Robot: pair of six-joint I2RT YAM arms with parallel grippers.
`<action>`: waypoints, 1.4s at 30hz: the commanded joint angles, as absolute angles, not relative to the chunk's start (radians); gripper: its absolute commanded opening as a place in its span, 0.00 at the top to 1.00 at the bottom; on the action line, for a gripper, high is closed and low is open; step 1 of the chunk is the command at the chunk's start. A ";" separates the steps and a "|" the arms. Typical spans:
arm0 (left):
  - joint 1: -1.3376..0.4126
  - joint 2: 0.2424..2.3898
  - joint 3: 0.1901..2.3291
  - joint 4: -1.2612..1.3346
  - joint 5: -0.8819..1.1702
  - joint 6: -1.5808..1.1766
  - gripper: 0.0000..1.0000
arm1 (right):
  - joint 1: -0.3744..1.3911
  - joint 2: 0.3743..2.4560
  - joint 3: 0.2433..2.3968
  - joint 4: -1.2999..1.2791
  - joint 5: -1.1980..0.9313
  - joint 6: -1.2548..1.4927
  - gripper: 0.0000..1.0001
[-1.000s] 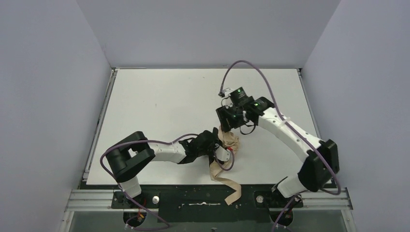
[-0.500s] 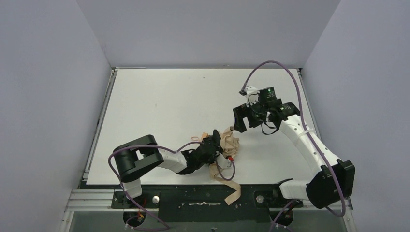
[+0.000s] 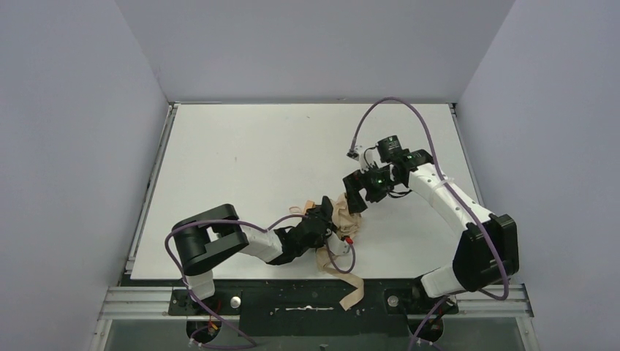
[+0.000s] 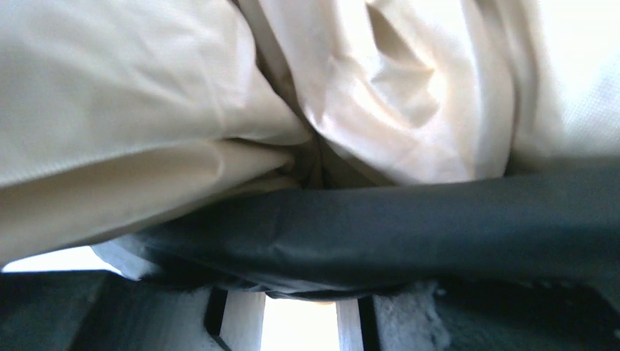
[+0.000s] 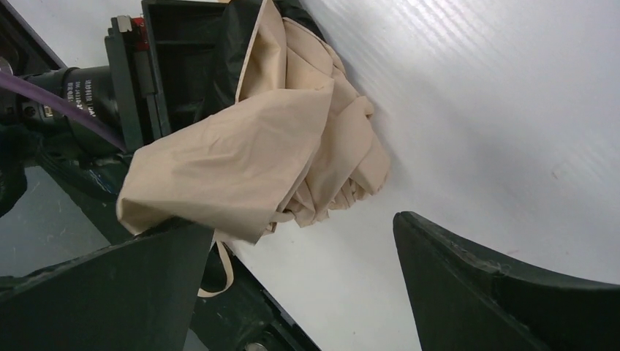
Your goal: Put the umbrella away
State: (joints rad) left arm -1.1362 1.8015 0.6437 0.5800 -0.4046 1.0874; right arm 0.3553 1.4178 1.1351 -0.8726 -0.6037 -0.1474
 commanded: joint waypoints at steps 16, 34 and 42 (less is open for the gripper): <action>-1.145 1.814 0.628 0.555 -0.450 1.111 1.00 | 0.507 1.792 1.185 -0.756 -0.621 -0.183 0.06; -1.126 1.633 0.748 0.218 -0.368 0.728 0.77 | 0.554 1.808 1.087 -0.598 -0.460 -0.089 0.61; -1.135 1.460 0.705 0.172 -0.344 0.625 0.30 | 0.554 1.752 1.061 -0.515 -0.346 -0.111 0.71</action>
State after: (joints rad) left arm -1.1248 1.5772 0.7036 0.1848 -0.3836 0.7345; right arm 0.5613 1.7790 1.0985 -0.6491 -0.5587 -0.0944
